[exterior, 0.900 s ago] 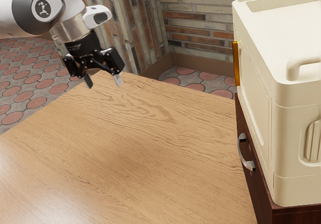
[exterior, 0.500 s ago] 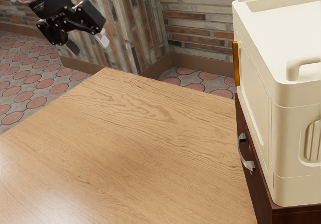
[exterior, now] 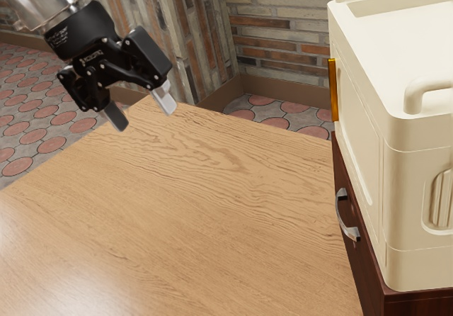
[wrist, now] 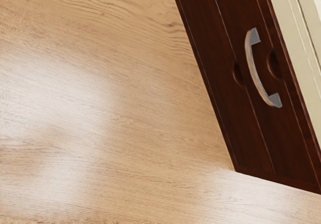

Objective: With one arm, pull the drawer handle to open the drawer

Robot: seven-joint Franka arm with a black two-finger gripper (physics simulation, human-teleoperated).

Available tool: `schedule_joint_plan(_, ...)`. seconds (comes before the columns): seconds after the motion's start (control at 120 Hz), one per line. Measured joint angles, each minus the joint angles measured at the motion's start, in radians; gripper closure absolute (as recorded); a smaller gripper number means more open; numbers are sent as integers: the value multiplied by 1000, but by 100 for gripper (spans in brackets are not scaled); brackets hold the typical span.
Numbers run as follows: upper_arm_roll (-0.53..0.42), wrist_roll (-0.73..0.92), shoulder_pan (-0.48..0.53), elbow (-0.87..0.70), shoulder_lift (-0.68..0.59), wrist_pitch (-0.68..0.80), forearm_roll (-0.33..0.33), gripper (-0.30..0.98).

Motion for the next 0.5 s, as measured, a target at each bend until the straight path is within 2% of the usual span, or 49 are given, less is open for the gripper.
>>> schedule_joint_plan(0.158, -8, -68, 2, -266, -168, 101, 12, 3)
schedule_joint_plan(0.225, -44, -98, 18, -354, -225, 146, 9, 3)
schedule_joint_plan(0.283, -59, -101, 28, -468, -261, 223, -18, 2)
schedule_joint_plan(0.375, -66, -109, 29, -556, -276, 331, -81, 3)
schedule_joint_plan(0.5, -67, -163, 28, -607, -269, 442, -142, 16)
